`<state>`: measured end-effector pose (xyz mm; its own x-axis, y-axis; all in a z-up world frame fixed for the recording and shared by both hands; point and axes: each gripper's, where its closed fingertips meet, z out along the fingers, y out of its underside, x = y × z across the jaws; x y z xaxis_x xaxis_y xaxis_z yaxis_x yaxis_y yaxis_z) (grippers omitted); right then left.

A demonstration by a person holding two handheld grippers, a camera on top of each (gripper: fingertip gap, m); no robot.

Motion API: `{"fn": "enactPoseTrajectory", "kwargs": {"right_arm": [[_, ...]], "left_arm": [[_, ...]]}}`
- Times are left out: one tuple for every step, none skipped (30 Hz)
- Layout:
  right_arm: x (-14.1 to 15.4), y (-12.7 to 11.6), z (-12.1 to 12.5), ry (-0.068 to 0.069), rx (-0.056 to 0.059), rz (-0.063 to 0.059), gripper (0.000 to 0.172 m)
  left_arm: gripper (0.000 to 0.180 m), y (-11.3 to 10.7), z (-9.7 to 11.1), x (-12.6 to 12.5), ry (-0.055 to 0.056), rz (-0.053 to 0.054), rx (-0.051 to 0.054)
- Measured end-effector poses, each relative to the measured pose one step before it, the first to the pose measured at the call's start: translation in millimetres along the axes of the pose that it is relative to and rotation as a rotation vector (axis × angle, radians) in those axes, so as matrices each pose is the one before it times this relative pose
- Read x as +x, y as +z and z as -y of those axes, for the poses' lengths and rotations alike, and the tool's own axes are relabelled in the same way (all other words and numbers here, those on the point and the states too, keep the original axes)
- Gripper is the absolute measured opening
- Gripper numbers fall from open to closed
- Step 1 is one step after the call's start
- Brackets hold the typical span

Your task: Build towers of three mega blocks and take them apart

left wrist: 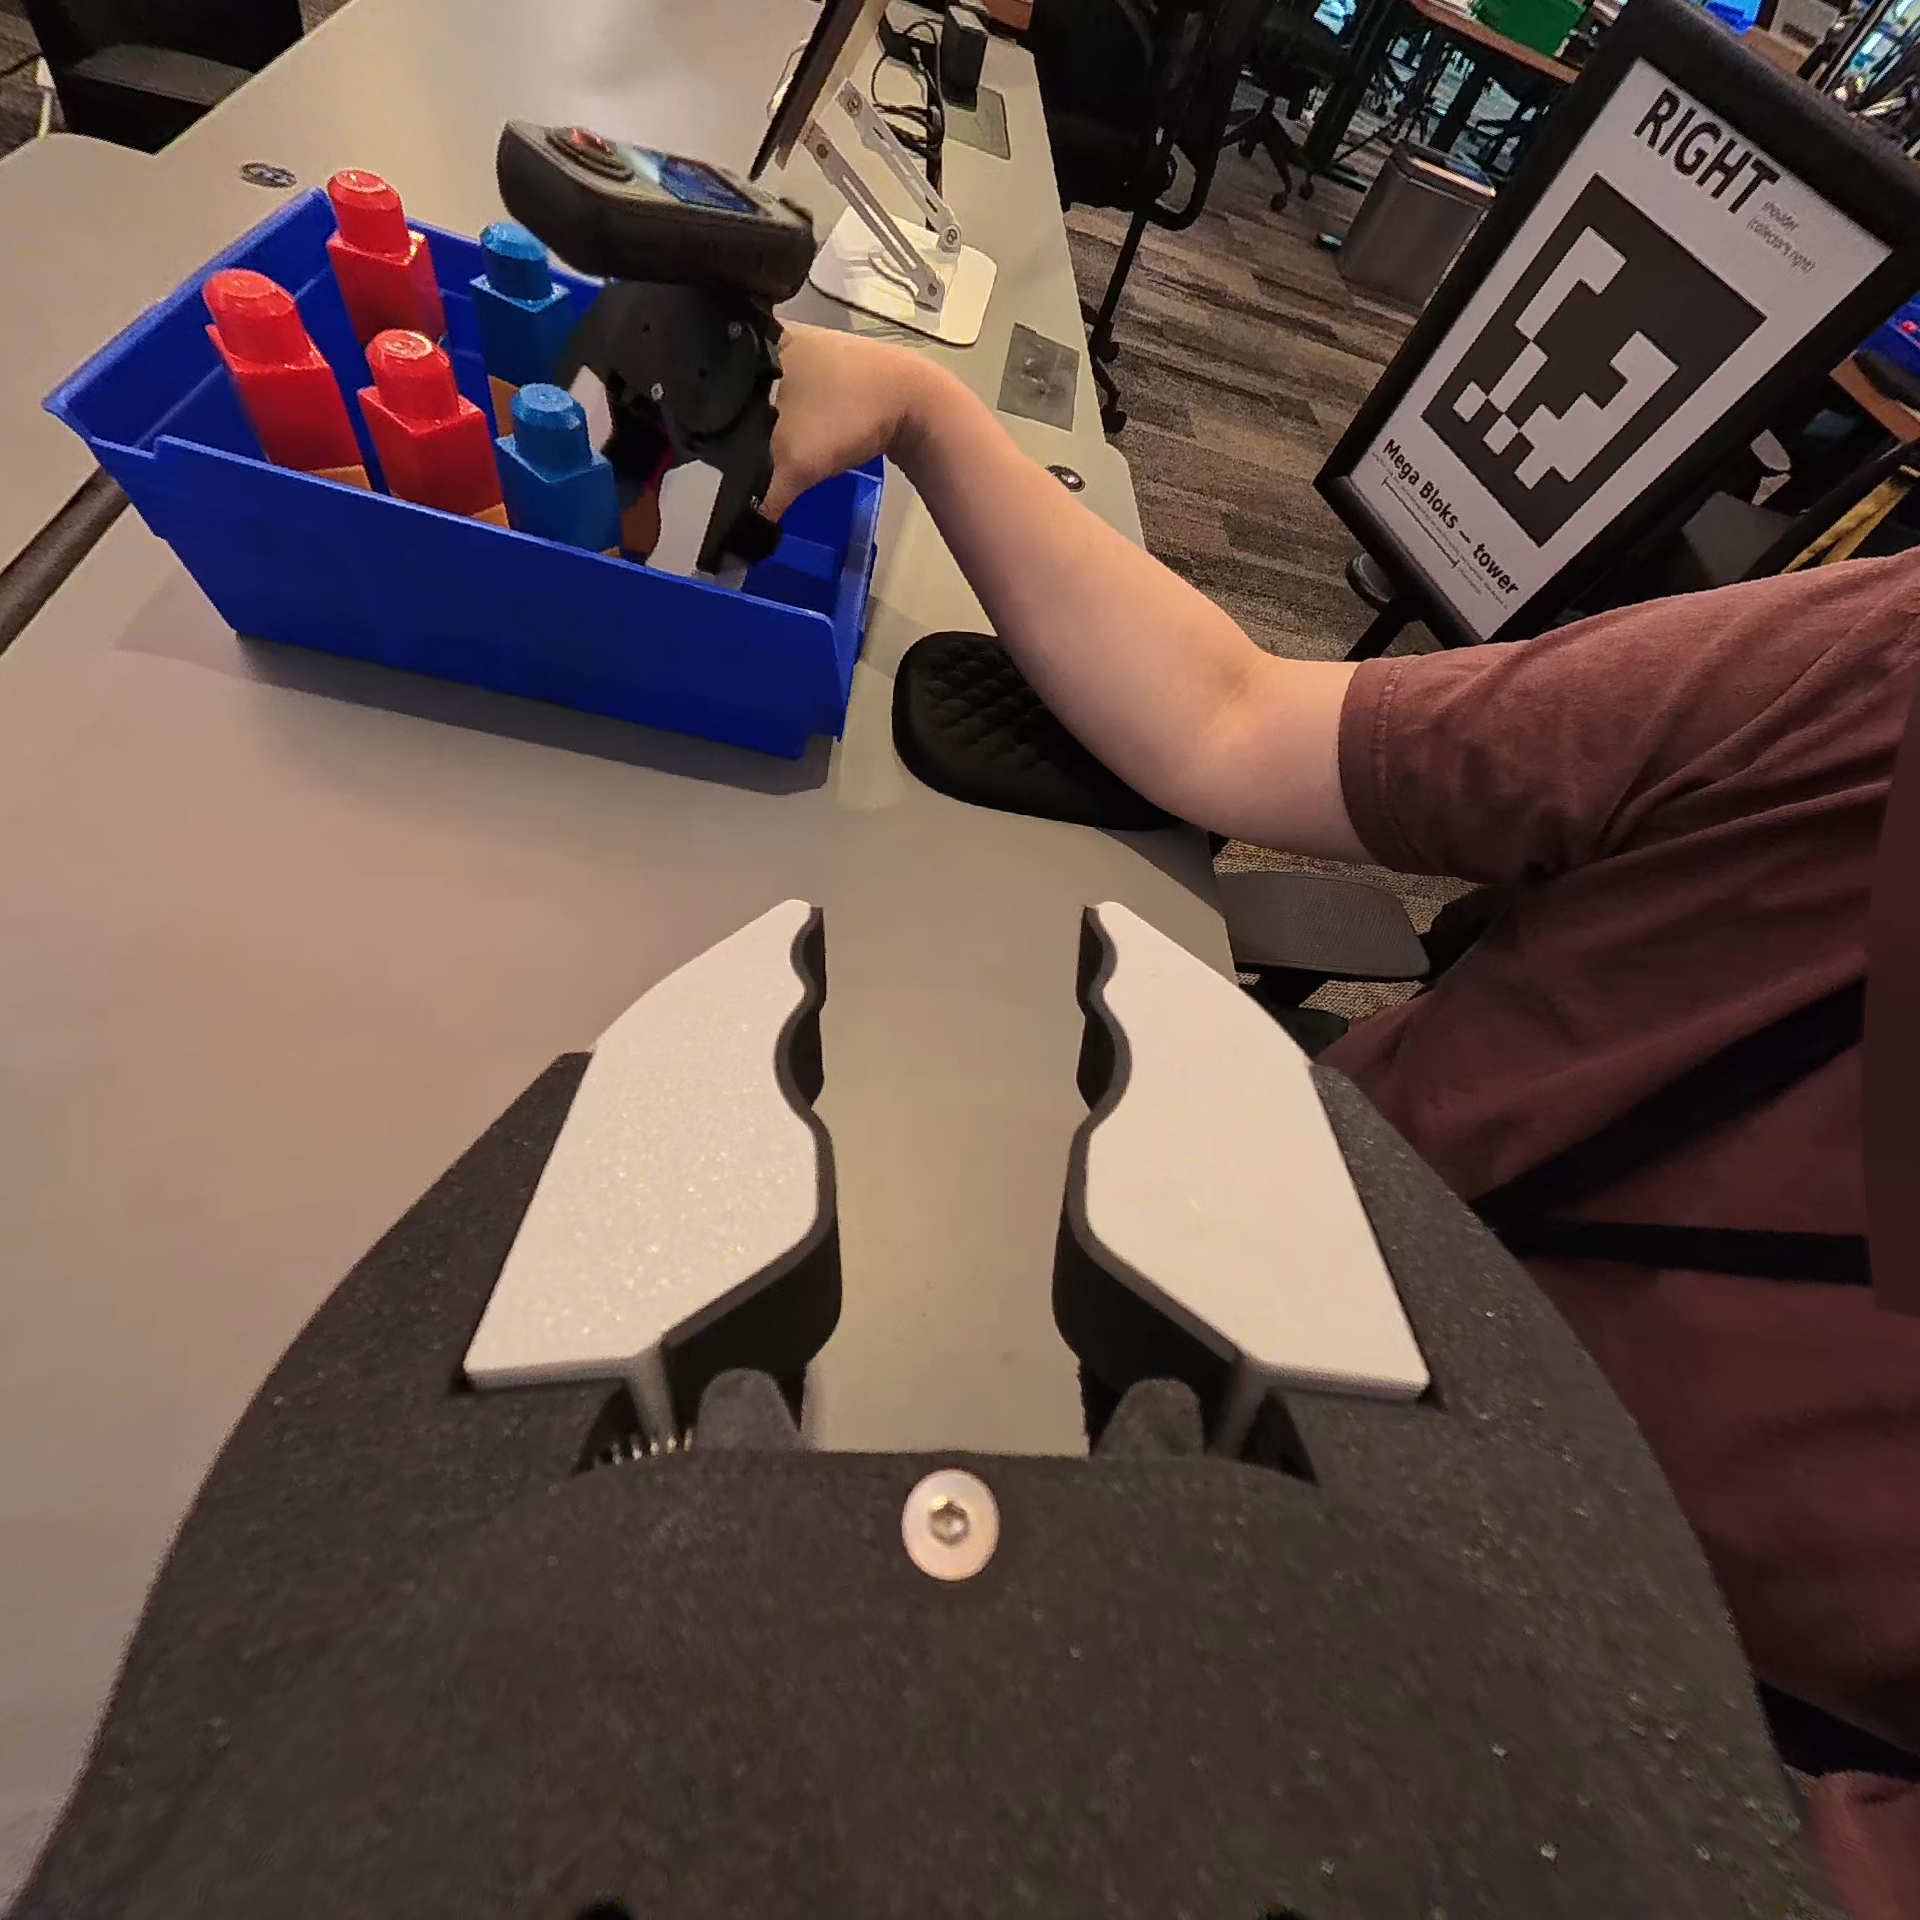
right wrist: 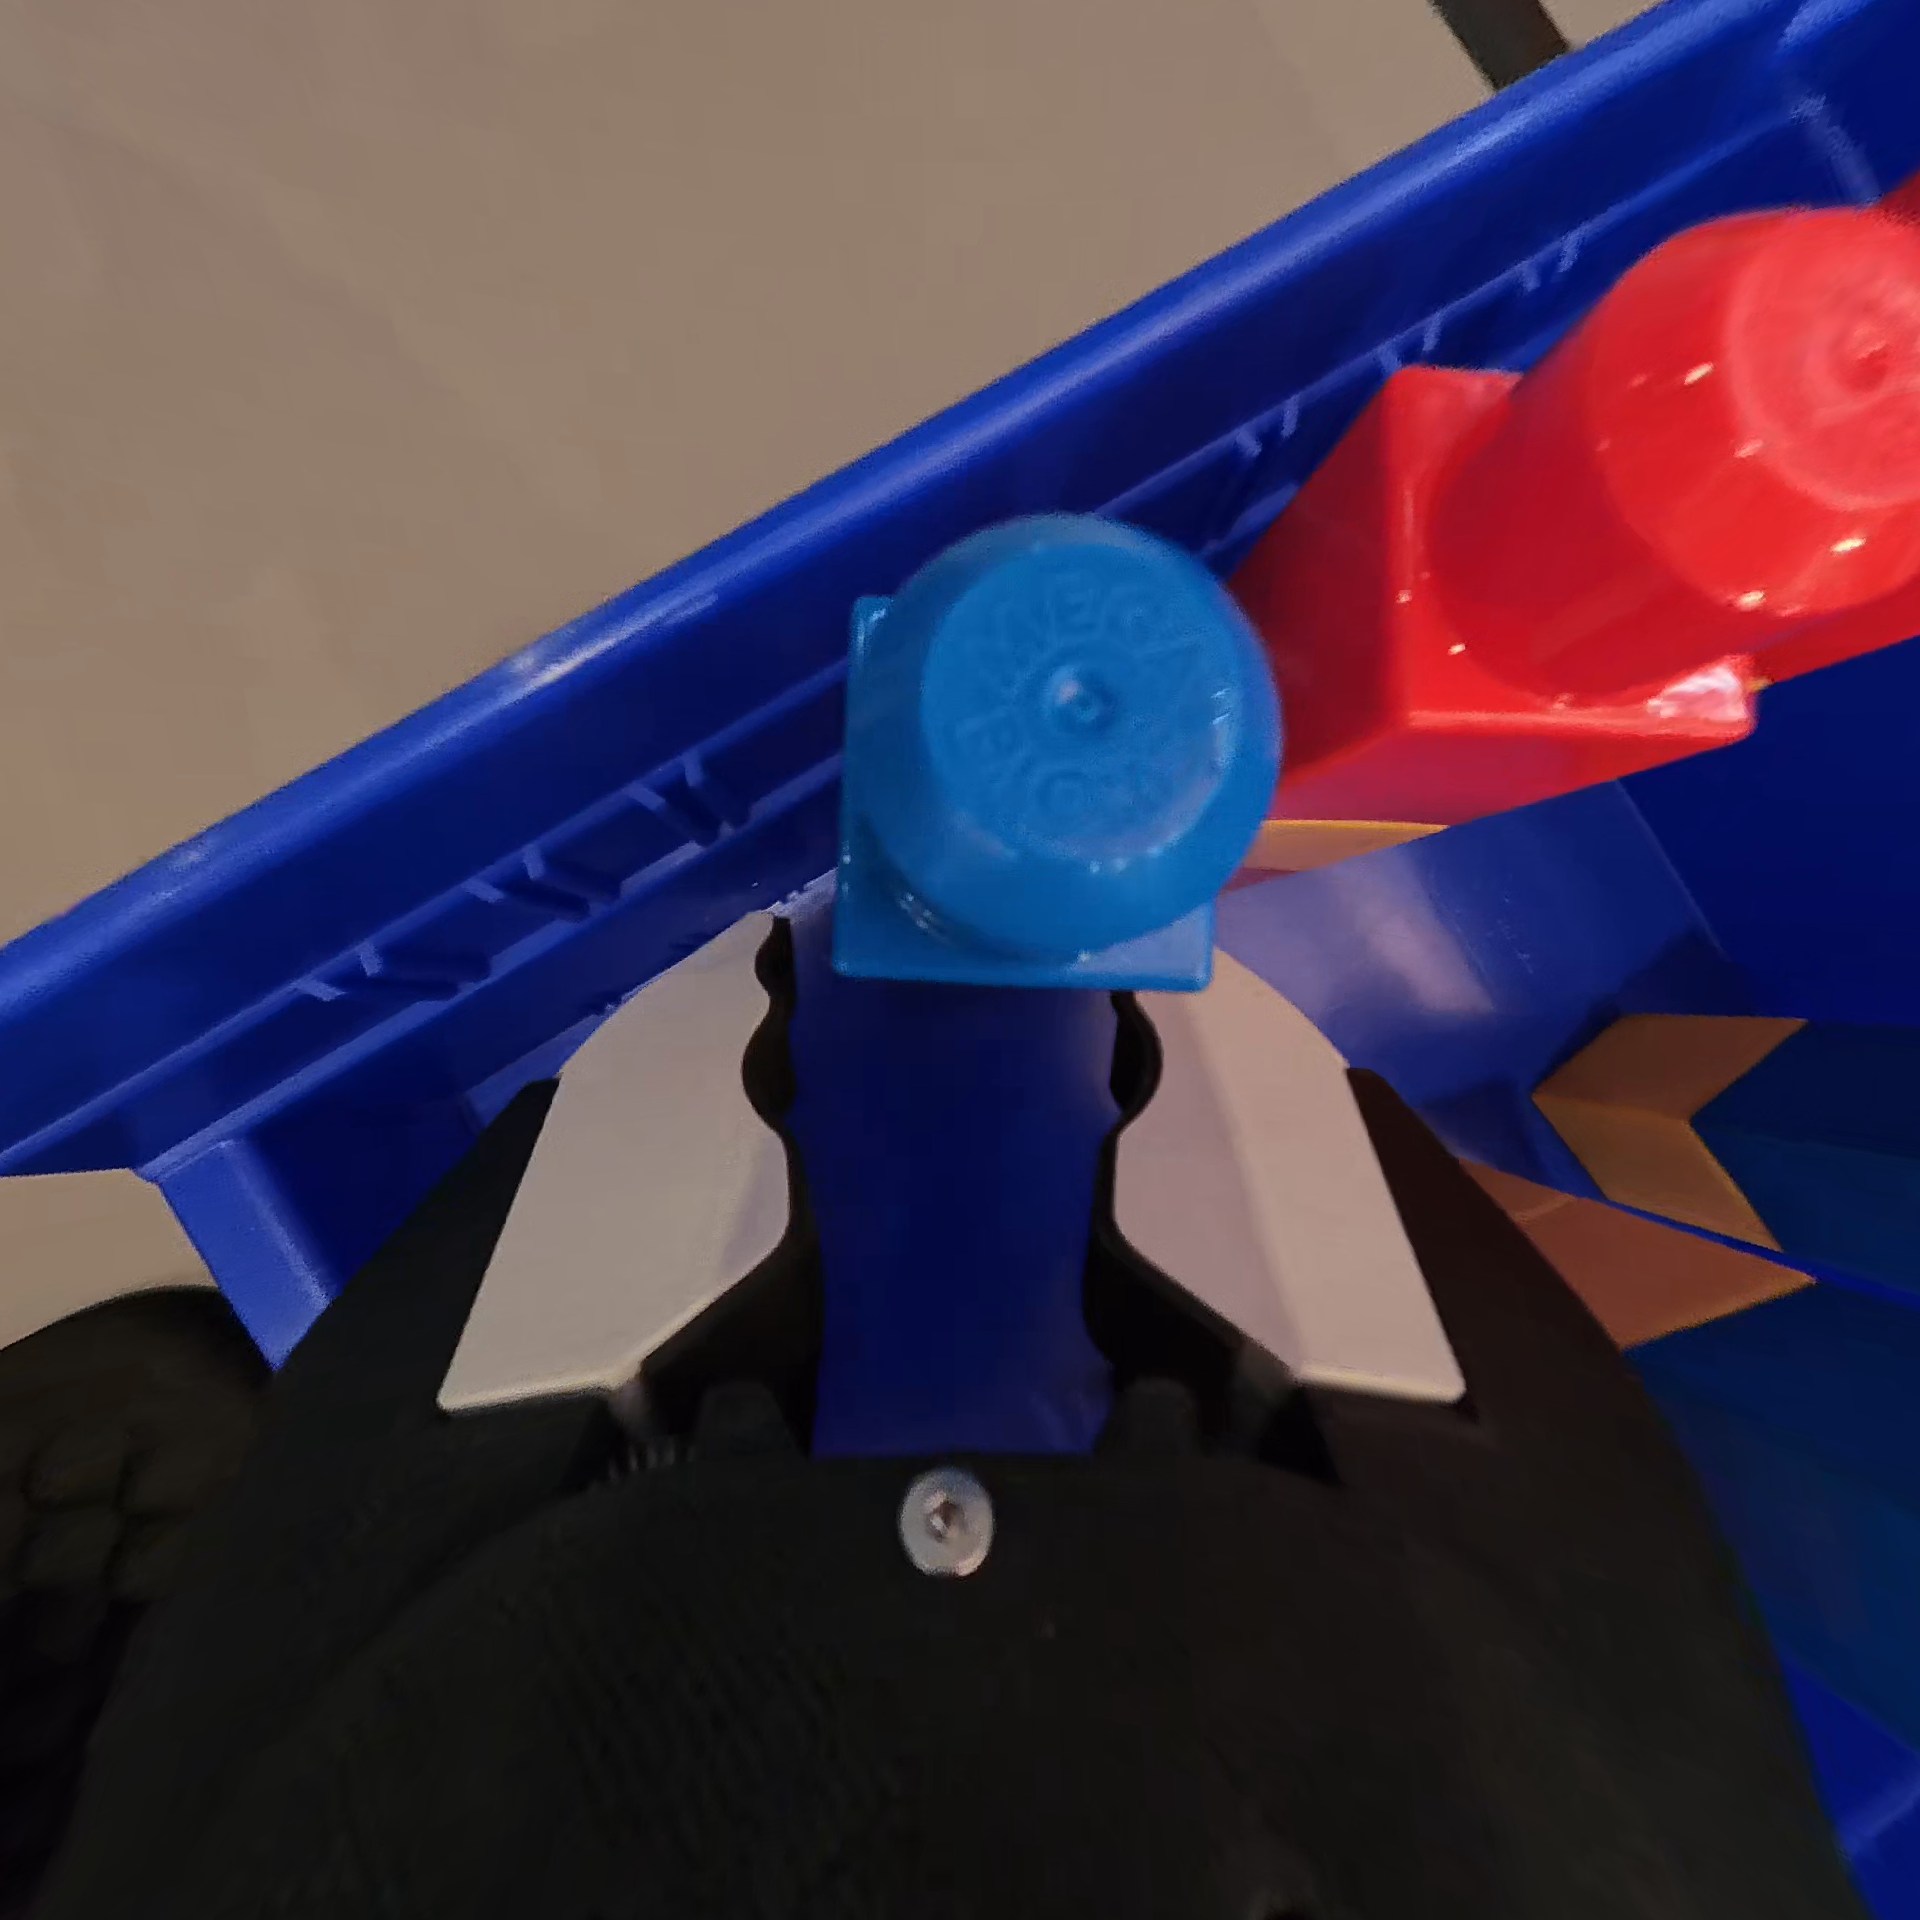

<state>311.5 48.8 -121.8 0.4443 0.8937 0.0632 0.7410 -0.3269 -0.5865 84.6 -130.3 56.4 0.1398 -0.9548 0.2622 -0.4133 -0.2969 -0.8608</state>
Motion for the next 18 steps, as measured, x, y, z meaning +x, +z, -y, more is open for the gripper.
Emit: {"fn": "enactPoseTrajectory", "kwargs": {"right_arm": [[1.3, -3.3, 3.11, -0.003, 0.0058, -0.0156, 0.063], [1.04, -3.95, 3.53, -0.0043, 0.0066, -0.0164, 0.064], [1.23, -4.62, 3.77, -0.006, 0.0071, -0.0189, 0.065], [0.84, -5.12, 3.64, -0.0051, 0.0057, -0.0169, 0.066], [0.51, -5.61, 3.19, -0.005, 0.0036, -0.0154, 0.067], [0.6, -6.12, 2.95, -0.0067, 0.0022, -0.0173, 0.066], [0.65, -6.95, 3.18, -0.0079, 0.0056, -0.0188, 0.067], [0.57, -7.75, 4.64, -0.0101, 0.0156, -0.0194, 0.068], [0.37, -8.74, 6.5, -0.0117, 0.0266, -0.0181, 0.068], [-0.11, -9.69, 8.39, -0.011, 0.0375, -0.0152, 0.068], [0.15, -10.16, 9.69, -0.0101, 0.0431, -0.0164, 0.068], [1.26, -10.63, 9.23, -0.0088, 0.0372, -0.025, 0.068], [2.33, -10.78, 8.61, -0.0081, 0.0293, -0.0321, 0.068], [2.57, -10.97, 9.48, -0.0106, 0.0316, -0.0356, 0.069], [2.1, -10.82, 11.87, -0.0132, 0.0451, -0.0335, 0.069], [0.87, -10.29, 15.12, -0.0124, 0.0623, -0.0256, 0.07], [-0.41, -9.39, 17.65, -0.0109, 0.0752, -0.0182, 0.07], [-1.43, -7.94, 19.25, -0.0095, 0.0828, -0.0107, 0.071]], "left_arm": [[0.046, -0.22, 0.31, 0.58, 0.0022, 0.0, -0.0006], [0.046, -0.36, 0.23, 0.52, 0.0036, 0.0028, -0.0006], [0.046, -0.68, 0.2, 0.65, 0.0041, 0.0024, -0.0013], [0.046, -1.17, 0.29, 0.72, 0.0038, 0.0029, -0.0011], [0.046, -1.93, 0.52, 0.78, 0.0035, 0.005, 0.0002], [0.047, -2.85, 0.43, 0.76, 0.0039, 0.0077, 0.0002], [0.047, -3.97, 0.59, 0.46, 0.0054, 0.0111, 0.0012], [0.047, -5.08, 1.46, 0.38, 0.0074, 0.0138, 0.0077], [0.047, -6.07, 2.42, 0.1, 0.0071, 0.0157, 0.0139], [0.047, -7.14, 2.99, -0.33, 0.0059, 0.0172, 0.0175], [0.047, -7.94, 3.33, -0.86, 0.0039, 0.019, 0.0213], [0.047, -8.71, 3.6, -1.52, 0.0016, 0.0214, 0.0247], [0.047, -9.45, 3.43, -3.01, -0.0006, 0.0275, 0.0244], [0.047, -10.35, 2.62, -6.45, -0.0015, 0.0474, 0.0193], [0.047, -11.38, 1.04, -11.64, 0.0005, 0.0793, 0.0117], [0.047, -11.81, -1.44, -15.77, 0.002, 0.0995, -0.0007], [0.048, -11.6, -3.62, -17.24, 0.0019, 0.0995, -0.0102], [0.049, -10.67, -5.44, -18.38, -0.0033, 0.0971, -0.016]]}}
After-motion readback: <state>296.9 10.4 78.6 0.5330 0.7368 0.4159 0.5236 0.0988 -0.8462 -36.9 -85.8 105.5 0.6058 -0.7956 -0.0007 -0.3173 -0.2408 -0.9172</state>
